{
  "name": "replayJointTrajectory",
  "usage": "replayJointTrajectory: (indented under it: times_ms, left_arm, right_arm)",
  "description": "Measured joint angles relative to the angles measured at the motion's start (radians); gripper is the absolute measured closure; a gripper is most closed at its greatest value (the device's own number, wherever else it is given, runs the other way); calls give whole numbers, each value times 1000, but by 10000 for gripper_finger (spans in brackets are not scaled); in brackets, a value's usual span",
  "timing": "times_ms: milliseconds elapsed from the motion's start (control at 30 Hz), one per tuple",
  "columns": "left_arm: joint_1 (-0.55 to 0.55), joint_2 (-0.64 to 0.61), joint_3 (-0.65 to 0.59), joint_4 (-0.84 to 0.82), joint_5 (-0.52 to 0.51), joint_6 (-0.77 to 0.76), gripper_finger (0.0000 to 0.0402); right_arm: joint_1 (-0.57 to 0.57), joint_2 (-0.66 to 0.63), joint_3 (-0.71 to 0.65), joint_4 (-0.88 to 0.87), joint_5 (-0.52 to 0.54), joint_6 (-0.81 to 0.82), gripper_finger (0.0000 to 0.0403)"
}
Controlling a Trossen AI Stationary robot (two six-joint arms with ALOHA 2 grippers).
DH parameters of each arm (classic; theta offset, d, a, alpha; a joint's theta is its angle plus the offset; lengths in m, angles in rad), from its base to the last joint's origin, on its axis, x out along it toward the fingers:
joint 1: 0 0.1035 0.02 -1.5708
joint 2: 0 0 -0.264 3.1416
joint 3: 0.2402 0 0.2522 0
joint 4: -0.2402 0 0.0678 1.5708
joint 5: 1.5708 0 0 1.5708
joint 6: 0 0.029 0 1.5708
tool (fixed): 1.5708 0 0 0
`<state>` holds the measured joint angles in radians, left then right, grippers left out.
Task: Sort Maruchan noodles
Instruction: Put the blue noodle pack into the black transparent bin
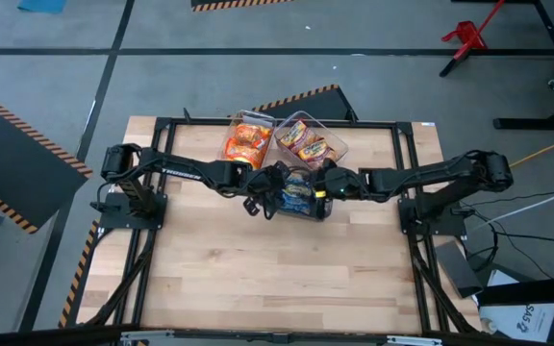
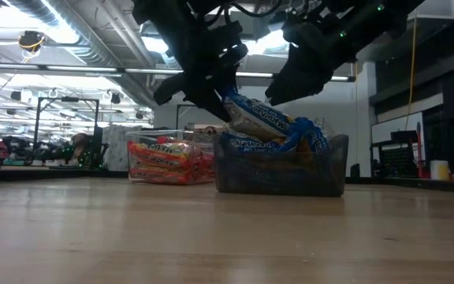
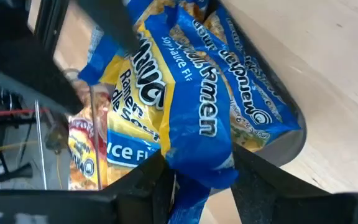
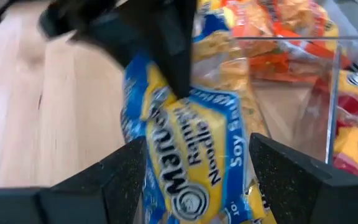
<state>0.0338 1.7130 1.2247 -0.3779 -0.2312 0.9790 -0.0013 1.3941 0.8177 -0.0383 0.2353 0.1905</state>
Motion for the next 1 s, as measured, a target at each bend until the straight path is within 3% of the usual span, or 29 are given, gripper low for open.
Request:
replayJointTrajectory:
  times_ms: [133,433,667,800,1000]
  left_arm:
    - [0,0,0,-3,-24,-1,263]
    - [-10,0,-1,0,-151,24,260]
    - [-11,0,-1,9,-89,16,260]
    - [-11,0,-1,8,-163,17,260]
    - [-11,0,-1,29,-357,18,260]
  right_arm:
    - [-2,12,1,-15,-34,-100,129]
    - [-48,73,2,-13,-52,-146,129]
    - [-58,116,2,-15,-20,-146,134]
    - [-58,116,2,-15,8,-139,177]
    - [-58,114,2,-15,8,-105,294]
